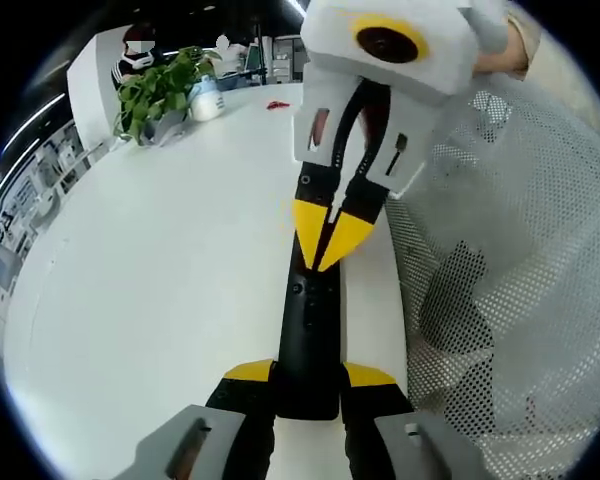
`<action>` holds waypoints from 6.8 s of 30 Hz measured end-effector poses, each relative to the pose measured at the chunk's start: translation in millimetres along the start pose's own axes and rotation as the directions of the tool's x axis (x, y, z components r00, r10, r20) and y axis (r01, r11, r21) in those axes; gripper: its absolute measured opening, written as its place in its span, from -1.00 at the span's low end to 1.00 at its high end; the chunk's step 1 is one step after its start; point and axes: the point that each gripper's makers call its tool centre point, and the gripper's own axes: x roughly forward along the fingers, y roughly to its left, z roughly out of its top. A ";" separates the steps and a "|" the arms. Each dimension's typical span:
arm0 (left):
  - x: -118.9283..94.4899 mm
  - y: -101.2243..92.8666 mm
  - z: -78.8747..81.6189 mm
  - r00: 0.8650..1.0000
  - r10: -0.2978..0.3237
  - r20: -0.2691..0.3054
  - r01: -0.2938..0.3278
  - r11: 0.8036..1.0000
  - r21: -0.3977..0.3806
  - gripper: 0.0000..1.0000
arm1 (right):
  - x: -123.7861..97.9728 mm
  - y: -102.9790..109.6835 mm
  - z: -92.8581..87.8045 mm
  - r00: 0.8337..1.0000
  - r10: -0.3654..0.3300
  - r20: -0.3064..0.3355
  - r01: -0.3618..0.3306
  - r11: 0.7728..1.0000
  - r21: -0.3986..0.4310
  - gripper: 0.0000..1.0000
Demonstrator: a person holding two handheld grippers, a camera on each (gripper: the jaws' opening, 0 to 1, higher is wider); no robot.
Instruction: Press the specified remote control buttons in sequence, fully releasing each button before pressing the next.
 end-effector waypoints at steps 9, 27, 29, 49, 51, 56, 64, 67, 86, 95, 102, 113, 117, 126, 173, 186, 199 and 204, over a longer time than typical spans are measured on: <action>-0.2 0.2 -0.2 1.000 -0.001 0.002 0.001 1.000 -0.001 -0.50 | 5.2 10.5 9.7 1.000 -0.002 -0.014 0.000 0.987 -0.162 -1.00; -0.2 -0.2 0.0 1.000 0.000 -0.003 0.000 1.000 0.002 -0.50 | 8.3 14.7 9.1 0.996 -0.068 -0.057 0.038 0.910 -0.413 -1.00; -0.2 -0.3 0.2 1.000 0.000 -0.003 0.000 1.000 0.003 -0.50 | 8.5 14.5 9.3 0.996 -0.065 -0.057 0.036 0.914 -0.404 -1.00; -0.7 -0.2 0.0 1.000 0.006 0.012 -0.006 1.000 -0.011 -0.50 | 4.6 -4.0 8.6 1.000 -0.028 0.009 0.028 1.000 -0.011 -1.00; -0.5 -0.1 -0.1 1.000 0.007 0.012 -0.006 1.000 -0.010 -0.50 | 3.9 -9.5 8.0 0.999 -0.034 0.017 0.034 0.999 0.028 -1.00; 0.0 -0.1 -0.1 1.000 0.006 0.012 -0.006 1.000 -0.009 -0.50 | 7.5 -7.0 9.4 0.999 -0.022 0.024 0.021 0.999 0.033 -1.00; -0.2 -0.1 -0.2 1.000 0.001 0.013 -0.001 1.000 -0.006 -0.50 | 7.6 -4.6 9.7 0.999 0.026 -0.028 -0.028 0.995 -0.097 -1.00; -0.3 -0.1 -0.1 1.000 0.001 0.014 -0.001 1.000 -0.006 -0.50 | 7.8 -3.9 9.9 0.998 0.037 -0.046 -0.045 0.981 -0.191 -1.00; -1.2 0.3 0.6 1.000 -0.010 0.026 0.011 1.000 -0.029 -0.50 | 11.3 -0.6 10.5 0.975 0.096 -0.198 -0.183 0.856 -0.483 -1.00; -0.7 0.2 0.5 1.000 -0.009 0.027 0.010 1.000 -0.030 -0.50 | 9.2 -2.4 9.8 0.996 0.055 -0.068 -0.074 0.945 -0.317 -1.00; -0.6 0.4 0.3 1.000 -0.008 0.028 0.009 1.000 -0.030 -0.50 | 8.2 -4.8 10.3 0.999 0.047 0.020 -0.046 0.998 -0.052 -1.00; -0.8 0.2 0.4 0.999 -0.005 0.032 0.006 0.999 -0.034 -0.50 | 9.2 -8.9 10.9 0.994 0.108 0.030 -0.112 0.980 0.166 -1.00; -0.9 0.1 0.5 0.999 -0.006 0.031 0.007 0.999 -0.033 -0.50 | 11.7 -12.7 11.5 0.995 0.099 0.016 -0.101 0.979 0.180 -1.00; -0.8 0.3 0.5 1.000 -0.005 0.030 0.006 0.999 -0.031 -0.50 | 12.9 -19.2 8.4 0.987 0.149 -0.060 -0.134 0.970 0.201 -1.00; -1.4 -0.2 1.7 0.997 -0.022 0.077 0.027 0.997 -0.066 -0.50 | 11.7 -12.9 11.8 0.983 0.097 0.158 -0.136 0.957 0.255 -1.00; -1.0 -1.5 1.4 0.996 -0.027 0.084 0.030 0.999 -0.039 -0.51 | 9.6 -7.2 15.3 0.988 0.091 0.121 -0.104 0.990 0.098 -1.00; -1.8 -1.1 0.9 0.990 -0.025 0.138 0.035 0.997 -0.070 -0.52 | 11.7 5.6 20.3 0.991 0.136 -0.008 -0.136 0.986 -0.101 -1.00; -2.5 -0.5 1.0 0.983 -0.020 0.181 0.038 0.995 -0.096 -0.52 | 14.1 1.9 20.8 0.985 0.154 -0.073 -0.158 0.987 -0.044 -1.00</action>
